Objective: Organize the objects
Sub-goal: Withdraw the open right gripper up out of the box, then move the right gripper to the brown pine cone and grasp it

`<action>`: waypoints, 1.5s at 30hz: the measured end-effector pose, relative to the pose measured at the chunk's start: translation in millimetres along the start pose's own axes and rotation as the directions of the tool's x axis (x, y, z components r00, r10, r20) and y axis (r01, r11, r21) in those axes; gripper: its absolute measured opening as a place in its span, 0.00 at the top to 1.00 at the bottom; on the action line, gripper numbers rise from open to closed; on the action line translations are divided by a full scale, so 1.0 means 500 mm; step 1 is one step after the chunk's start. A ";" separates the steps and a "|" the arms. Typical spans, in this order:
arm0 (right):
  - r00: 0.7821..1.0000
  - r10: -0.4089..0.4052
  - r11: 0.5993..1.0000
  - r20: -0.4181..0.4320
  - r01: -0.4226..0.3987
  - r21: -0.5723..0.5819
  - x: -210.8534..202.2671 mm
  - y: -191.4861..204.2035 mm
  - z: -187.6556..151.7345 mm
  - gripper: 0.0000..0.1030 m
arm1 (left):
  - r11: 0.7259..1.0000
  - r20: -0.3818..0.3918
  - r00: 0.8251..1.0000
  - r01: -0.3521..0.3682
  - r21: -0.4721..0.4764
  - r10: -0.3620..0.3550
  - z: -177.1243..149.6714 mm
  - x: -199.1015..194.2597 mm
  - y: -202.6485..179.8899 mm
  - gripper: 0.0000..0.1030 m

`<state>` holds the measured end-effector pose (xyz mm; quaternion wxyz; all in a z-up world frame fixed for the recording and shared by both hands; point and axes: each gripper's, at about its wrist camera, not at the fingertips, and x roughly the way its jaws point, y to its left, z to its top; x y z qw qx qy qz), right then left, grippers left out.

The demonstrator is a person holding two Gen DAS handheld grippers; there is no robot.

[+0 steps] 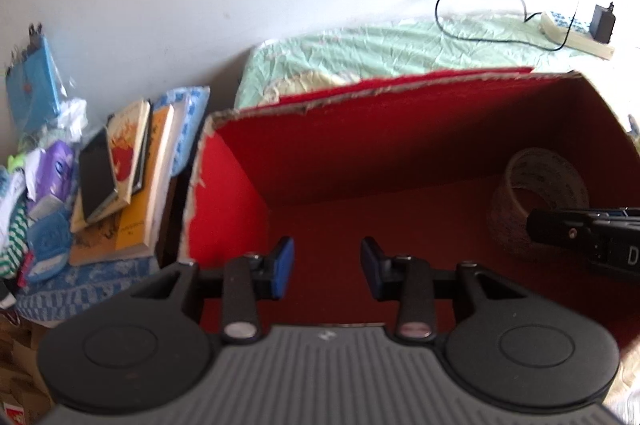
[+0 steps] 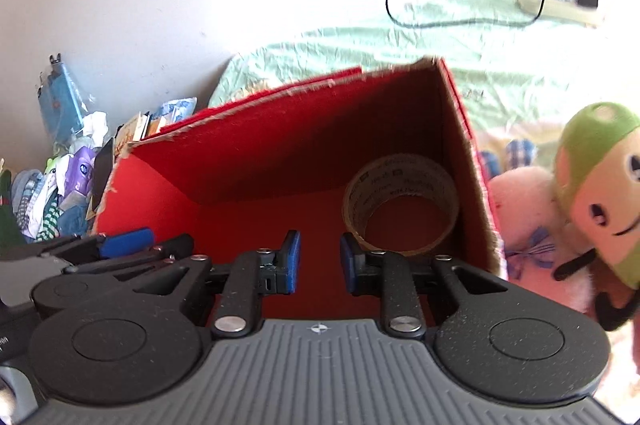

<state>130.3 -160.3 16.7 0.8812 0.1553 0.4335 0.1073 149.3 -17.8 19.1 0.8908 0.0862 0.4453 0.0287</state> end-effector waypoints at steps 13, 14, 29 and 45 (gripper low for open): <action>0.990 -0.002 1.000 0.139 0.006 -0.031 -0.098 0.035 -0.066 0.68 | 0.999 0.088 0.996 -0.004 0.033 0.001 -0.047 -0.119 -0.001 0.34; 0.988 -0.001 0.999 0.152 0.006 -0.031 -0.106 0.036 -0.071 0.68 | 0.999 0.094 0.996 -0.005 0.034 0.002 -0.052 -0.128 -0.002 0.32; 0.976 0.023 1.000 0.215 -0.026 0.012 -0.171 0.055 -0.157 0.66 | 0.997 0.118 0.993 -0.018 0.076 0.009 -0.140 -0.207 -0.007 0.27; 0.987 0.029 0.994 0.156 -0.045 0.102 -0.187 0.046 -0.244 0.64 | 0.991 0.081 0.997 0.002 0.131 -0.013 -0.217 -0.224 -0.031 0.26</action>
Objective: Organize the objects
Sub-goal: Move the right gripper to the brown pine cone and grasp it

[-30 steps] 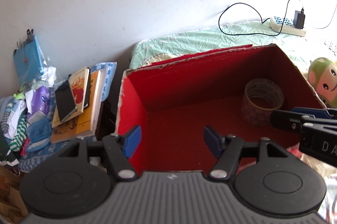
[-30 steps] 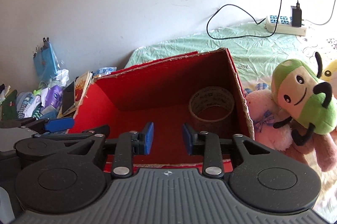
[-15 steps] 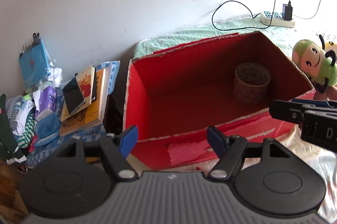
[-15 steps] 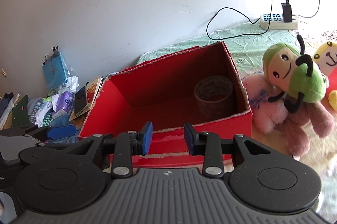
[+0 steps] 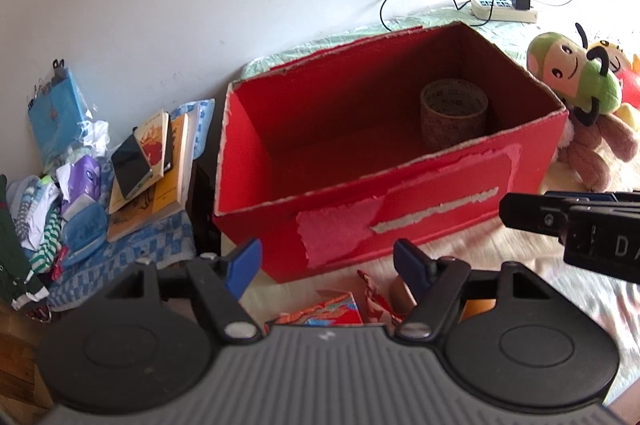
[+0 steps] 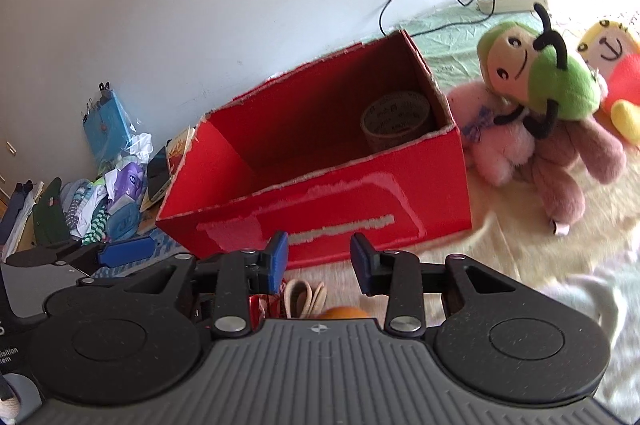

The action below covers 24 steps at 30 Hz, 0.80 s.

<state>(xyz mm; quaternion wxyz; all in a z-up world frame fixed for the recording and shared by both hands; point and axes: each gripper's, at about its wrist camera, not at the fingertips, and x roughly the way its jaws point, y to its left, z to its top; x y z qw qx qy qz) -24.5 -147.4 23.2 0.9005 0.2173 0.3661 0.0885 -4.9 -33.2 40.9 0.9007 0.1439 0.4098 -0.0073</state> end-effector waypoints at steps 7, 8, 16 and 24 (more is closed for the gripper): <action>0.999 -0.008 1.000 -0.045 0.009 0.027 0.001 -0.023 -0.026 0.60 | 1.000 -0.046 0.999 0.009 -0.002 -0.009 -0.020 0.017 -0.006 0.26; 0.999 -0.011 0.999 -0.051 0.012 0.033 0.001 -0.027 -0.029 0.60 | 1.000 -0.052 0.999 0.008 -0.002 -0.008 -0.023 0.020 -0.007 0.26; 0.993 -0.019 0.996 -0.114 0.028 0.080 -0.002 -0.074 -0.049 0.59 | 1.000 -0.086 0.996 0.021 0.014 -0.020 -0.030 0.036 -0.019 0.26; 0.984 -0.013 0.996 -0.180 0.030 0.089 -0.003 -0.113 -0.070 0.58 | 0.990 -0.130 0.984 0.127 0.062 -0.118 -0.049 0.045 -0.047 0.27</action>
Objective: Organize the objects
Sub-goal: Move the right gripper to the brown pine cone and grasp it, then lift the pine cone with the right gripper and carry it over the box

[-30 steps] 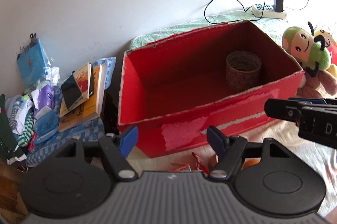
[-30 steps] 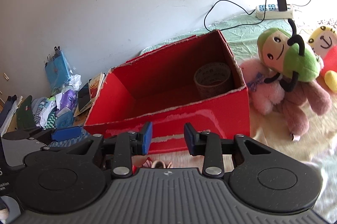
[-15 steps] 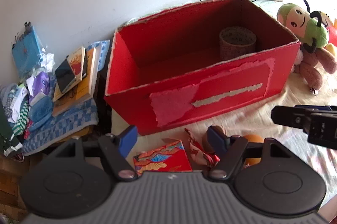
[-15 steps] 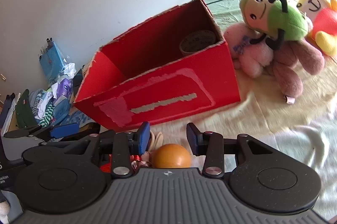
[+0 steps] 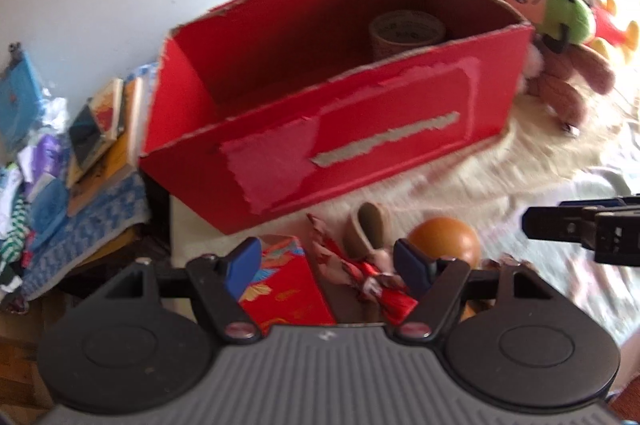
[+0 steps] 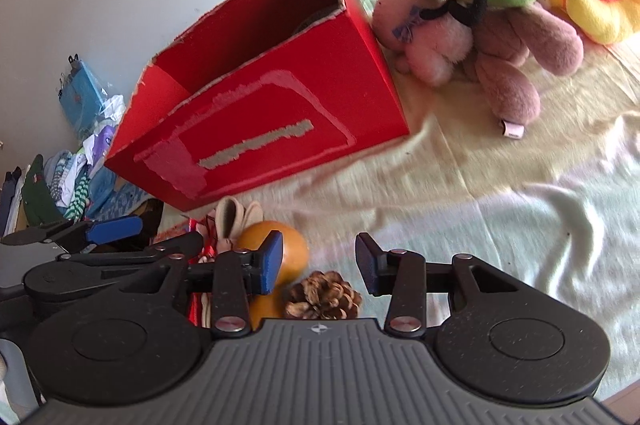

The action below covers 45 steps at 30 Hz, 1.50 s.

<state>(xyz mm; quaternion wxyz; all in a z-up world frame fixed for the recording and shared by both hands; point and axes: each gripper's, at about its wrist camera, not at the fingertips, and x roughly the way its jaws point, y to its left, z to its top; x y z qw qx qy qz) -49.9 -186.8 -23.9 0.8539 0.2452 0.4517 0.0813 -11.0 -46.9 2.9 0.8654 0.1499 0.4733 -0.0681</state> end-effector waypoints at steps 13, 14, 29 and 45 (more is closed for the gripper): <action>0.983 0.141 0.980 -0.114 -0.122 0.157 0.012 -0.088 -0.008 0.55 | 0.869 -0.019 0.875 0.482 0.112 -0.484 -0.046 -0.021 -0.049 0.38; 0.979 0.161 0.975 -0.123 -0.138 0.175 0.015 -0.093 -0.008 0.55 | 0.862 -0.029 0.869 0.494 0.115 -0.494 -0.045 -0.015 -0.058 0.38; 0.942 0.231 0.963 -0.245 -0.185 0.197 0.070 -0.091 -0.010 0.47 | 0.843 -0.120 0.849 0.527 0.106 -0.515 -0.036 0.062 -0.096 0.38; 0.956 0.170 0.979 -0.237 -0.136 0.155 0.052 -0.095 0.007 0.48 | 0.834 -0.080 0.844 0.537 0.127 -0.531 -0.010 0.060 -0.116 0.46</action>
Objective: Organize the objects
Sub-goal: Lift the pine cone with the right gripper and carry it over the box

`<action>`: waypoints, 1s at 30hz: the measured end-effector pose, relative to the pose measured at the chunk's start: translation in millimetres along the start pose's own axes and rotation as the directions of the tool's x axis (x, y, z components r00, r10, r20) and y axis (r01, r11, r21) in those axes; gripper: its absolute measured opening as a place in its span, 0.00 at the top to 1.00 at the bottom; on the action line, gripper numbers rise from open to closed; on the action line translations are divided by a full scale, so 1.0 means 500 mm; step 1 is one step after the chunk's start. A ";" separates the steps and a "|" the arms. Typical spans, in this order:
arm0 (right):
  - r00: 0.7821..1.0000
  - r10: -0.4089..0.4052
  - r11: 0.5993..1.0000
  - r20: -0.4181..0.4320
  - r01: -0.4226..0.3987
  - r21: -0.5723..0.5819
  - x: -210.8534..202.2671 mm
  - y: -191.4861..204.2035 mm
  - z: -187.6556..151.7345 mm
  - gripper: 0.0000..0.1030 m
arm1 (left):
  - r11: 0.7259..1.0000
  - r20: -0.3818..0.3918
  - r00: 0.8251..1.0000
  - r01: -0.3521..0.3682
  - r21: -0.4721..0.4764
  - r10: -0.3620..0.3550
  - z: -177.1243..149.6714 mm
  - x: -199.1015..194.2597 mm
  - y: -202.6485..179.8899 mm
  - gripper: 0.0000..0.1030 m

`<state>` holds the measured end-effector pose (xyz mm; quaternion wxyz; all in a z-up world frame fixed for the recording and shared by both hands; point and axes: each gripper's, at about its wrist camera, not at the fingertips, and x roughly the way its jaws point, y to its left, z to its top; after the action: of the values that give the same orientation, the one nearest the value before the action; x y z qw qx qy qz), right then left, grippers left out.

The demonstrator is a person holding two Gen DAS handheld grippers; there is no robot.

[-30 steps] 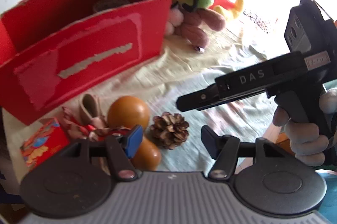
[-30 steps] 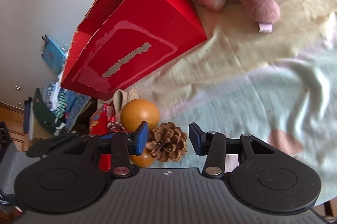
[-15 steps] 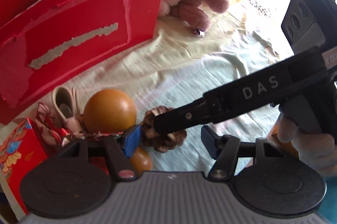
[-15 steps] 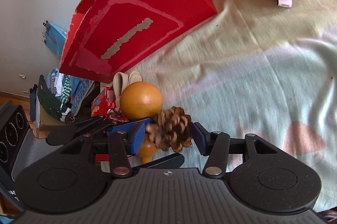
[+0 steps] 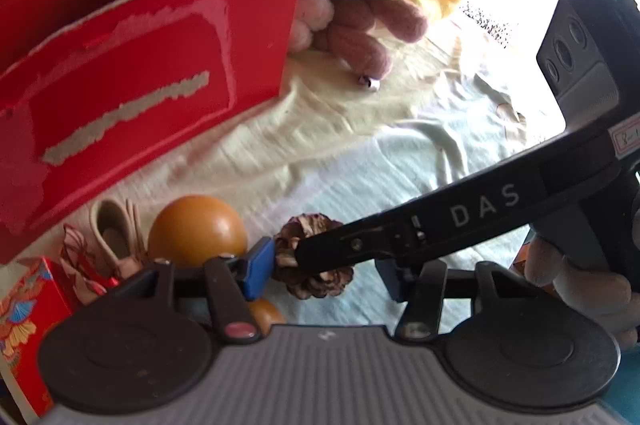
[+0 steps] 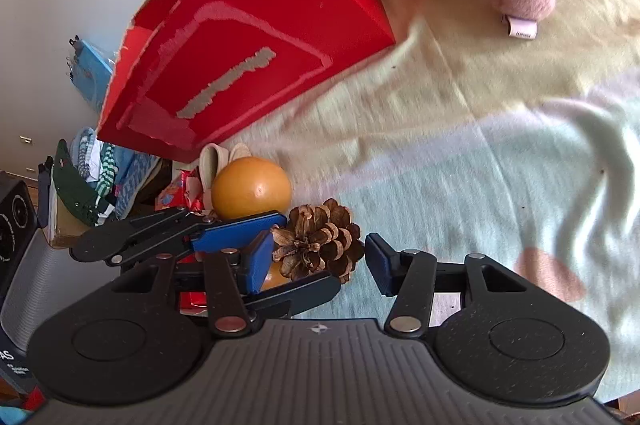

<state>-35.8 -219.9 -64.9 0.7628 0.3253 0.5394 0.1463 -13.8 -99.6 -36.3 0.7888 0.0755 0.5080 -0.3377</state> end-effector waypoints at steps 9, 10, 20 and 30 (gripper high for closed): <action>0.995 -0.018 0.998 0.098 0.023 -0.053 -0.080 0.033 0.041 0.48 | 0.999 0.109 0.994 0.027 0.046 -0.032 0.061 -0.051 -0.025 0.46; 0.994 -0.017 0.997 0.111 0.025 -0.069 -0.092 0.041 0.049 0.48 | 0.998 0.128 0.991 0.029 0.051 -0.035 0.071 -0.062 -0.026 0.46; 0.971 -0.036 0.933 0.236 0.117 -0.339 -0.171 0.190 0.176 0.48 | 0.999 0.342 0.939 0.016 0.035 -0.027 0.175 -0.177 0.013 0.46; 0.984 -0.116 0.859 0.133 0.167 -0.483 -0.060 0.247 0.310 0.48 | 0.986 0.328 0.945 0.048 -0.158 0.006 0.222 -0.128 0.138 0.46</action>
<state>111.2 -197.5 69.8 0.8550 0.0866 0.4681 0.2061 95.1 -69.2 55.2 0.8620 -0.0521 0.3970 -0.3109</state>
